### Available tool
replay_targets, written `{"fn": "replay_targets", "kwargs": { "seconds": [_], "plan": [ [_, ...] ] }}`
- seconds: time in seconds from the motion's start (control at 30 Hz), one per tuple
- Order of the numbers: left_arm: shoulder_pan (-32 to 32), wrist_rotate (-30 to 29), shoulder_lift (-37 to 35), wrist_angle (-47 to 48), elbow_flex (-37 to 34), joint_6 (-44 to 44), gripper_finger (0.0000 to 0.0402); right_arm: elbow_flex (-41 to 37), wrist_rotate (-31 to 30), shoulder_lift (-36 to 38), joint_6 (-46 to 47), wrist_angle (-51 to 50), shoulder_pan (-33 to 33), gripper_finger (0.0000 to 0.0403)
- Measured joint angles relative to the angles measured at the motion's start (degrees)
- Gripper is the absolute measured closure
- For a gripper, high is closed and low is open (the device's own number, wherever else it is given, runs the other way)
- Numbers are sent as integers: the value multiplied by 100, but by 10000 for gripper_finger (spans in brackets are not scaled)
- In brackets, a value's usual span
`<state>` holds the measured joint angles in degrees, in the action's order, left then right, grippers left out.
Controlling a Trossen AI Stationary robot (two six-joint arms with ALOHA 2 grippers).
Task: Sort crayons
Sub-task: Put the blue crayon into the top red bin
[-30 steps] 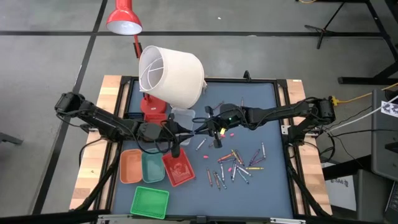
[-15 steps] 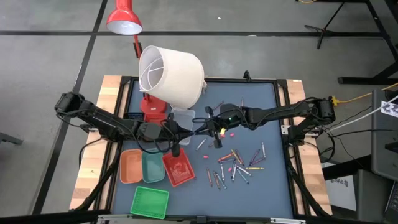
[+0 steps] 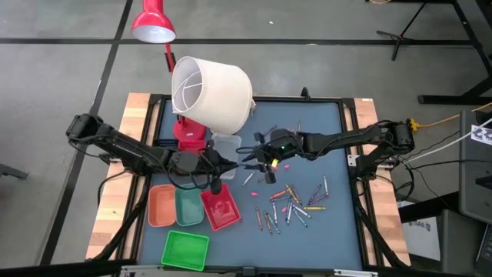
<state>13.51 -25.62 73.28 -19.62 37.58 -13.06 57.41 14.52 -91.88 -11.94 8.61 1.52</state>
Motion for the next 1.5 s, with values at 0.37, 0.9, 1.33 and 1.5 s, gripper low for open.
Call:
{"fn": "replay_targets", "kwargs": {
  "seconds": [0.37, 0.9, 1.33, 1.5],
  "plan": [
    [318, 110, -1456, 2115, 0, -745, 394, 0, 2, 0, 9, -1562, -2, 258],
    [453, 160, -3006, 6658, 0, -3760, 394, 0, 2, 0, 11, -1948, -2, 258],
    [453, 786, -2667, 7701, 0, -4682, 394, -2, 2, 0, 11, -1948, -4, 258],
    [453, 792, -2522, 7705, 0, -4682, 394, -4, 3, 0, 80, -1957, -4, 258]
  ]
}}
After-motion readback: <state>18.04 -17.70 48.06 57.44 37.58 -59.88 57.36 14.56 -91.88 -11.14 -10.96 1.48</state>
